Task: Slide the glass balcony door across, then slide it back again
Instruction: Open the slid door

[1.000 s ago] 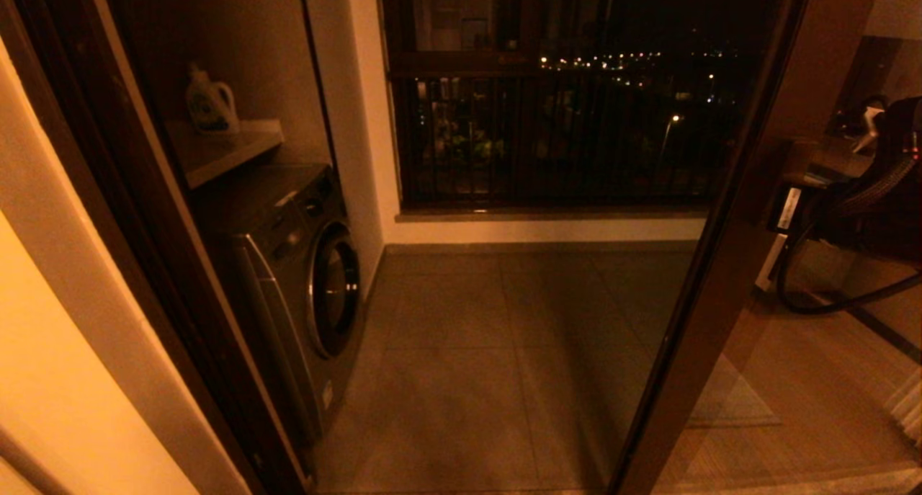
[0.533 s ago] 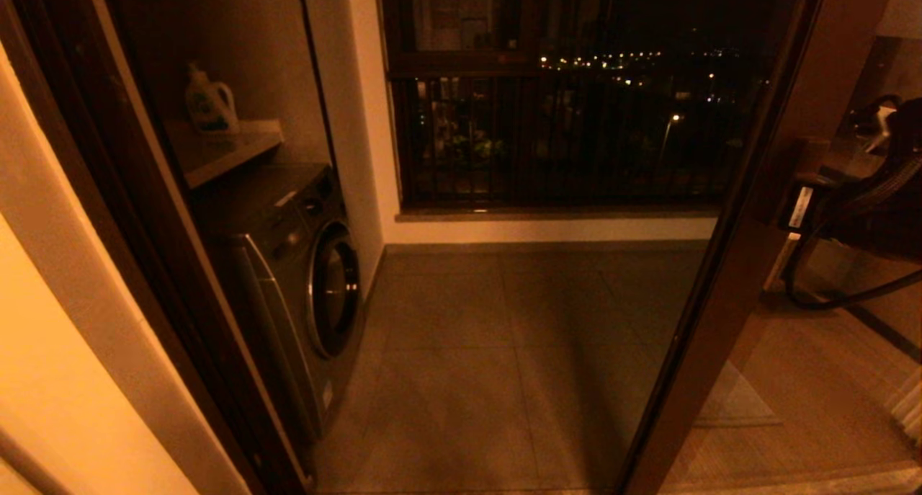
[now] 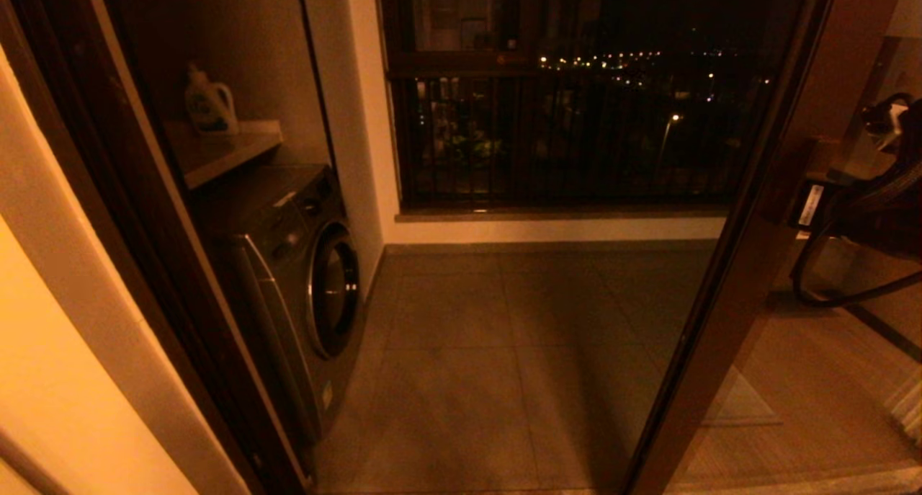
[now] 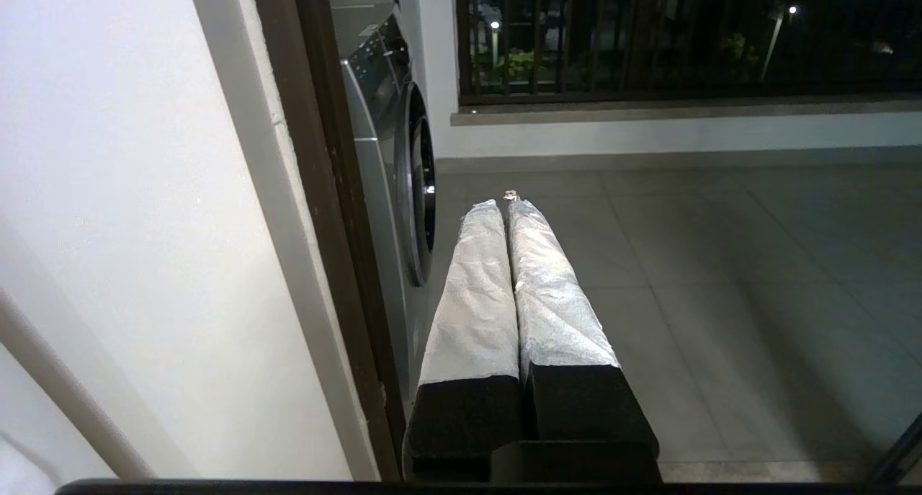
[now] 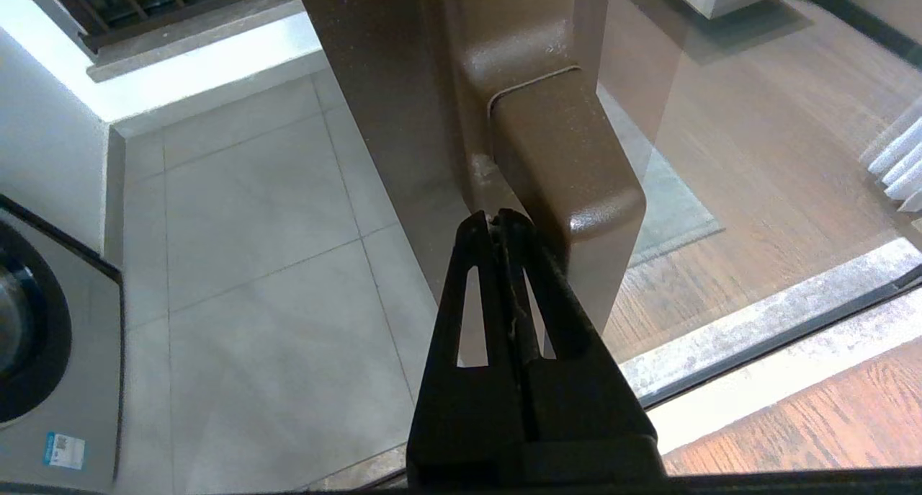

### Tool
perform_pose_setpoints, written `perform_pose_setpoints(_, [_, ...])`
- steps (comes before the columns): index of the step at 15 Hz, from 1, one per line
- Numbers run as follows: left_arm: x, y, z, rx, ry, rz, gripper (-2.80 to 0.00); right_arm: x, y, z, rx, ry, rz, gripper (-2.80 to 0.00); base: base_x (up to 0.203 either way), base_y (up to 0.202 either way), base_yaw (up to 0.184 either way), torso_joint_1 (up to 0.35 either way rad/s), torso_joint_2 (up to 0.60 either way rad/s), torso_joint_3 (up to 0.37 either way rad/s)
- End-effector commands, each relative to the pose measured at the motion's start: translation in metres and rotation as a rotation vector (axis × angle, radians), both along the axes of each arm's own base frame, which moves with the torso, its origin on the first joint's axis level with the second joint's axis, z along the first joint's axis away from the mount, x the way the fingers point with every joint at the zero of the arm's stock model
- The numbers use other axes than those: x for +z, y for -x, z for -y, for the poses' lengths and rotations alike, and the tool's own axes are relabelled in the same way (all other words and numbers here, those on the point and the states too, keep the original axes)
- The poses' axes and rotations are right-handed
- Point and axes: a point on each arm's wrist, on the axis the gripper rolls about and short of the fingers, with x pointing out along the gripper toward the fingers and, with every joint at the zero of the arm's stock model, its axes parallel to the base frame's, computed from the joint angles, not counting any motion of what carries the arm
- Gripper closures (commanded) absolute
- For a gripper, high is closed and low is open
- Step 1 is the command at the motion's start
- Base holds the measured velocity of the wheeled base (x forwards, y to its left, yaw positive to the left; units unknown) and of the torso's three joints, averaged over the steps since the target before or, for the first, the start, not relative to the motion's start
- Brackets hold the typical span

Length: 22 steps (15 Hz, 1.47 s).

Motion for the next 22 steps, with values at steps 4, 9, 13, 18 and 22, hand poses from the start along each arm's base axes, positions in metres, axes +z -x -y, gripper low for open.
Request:
perform_pose_setpoints(4, [-0.011, -0.003, 0.0, 0.0, -0.001, -0.04, 0.0, -0.001, 0.0, 0.0, 0.001, -0.002, -0.003, 0.0, 0.0, 0.0, 0.0, 0.0, 0.0, 0.0])
perform_pose_setpoints(9, [-0.011, -0.003, 0.0, 0.0, -0.001, -0.04, 0.0, -0.001, 0.001, -0.001, 0.004, -0.005, 0.0, 0.0, 0.0, 0.0, 0.0, 0.0, 0.0, 0.0])
perform_pose_setpoints(13, [-0.011, -0.003, 0.0, 0.001, -0.001, -0.04, 0.0, 0.017, 0.027, -0.006, 0.133, -0.033, 0.071, 0.0, 0.0, 0.0, 0.0, 0.0, 0.0, 0.0])
perform_pose_setpoints(18, [-0.011, -0.003, 0.0, 0.001, -0.001, -0.04, 0.0, 0.033, 0.061, -0.015, 0.171, -0.019, 0.139, 0.0, 0.0, 0.0, 0.0, 0.0, 0.0, 0.0])
perform_pose_setpoints(22, [-0.011, -0.003, 0.0, 0.0, 0.0, -0.04, 0.0, 0.04, 0.124, -0.025, 0.223, 0.022, 0.186, 0.0, 0.0, 0.0, 0.0, 0.0, 0.0, 0.0])
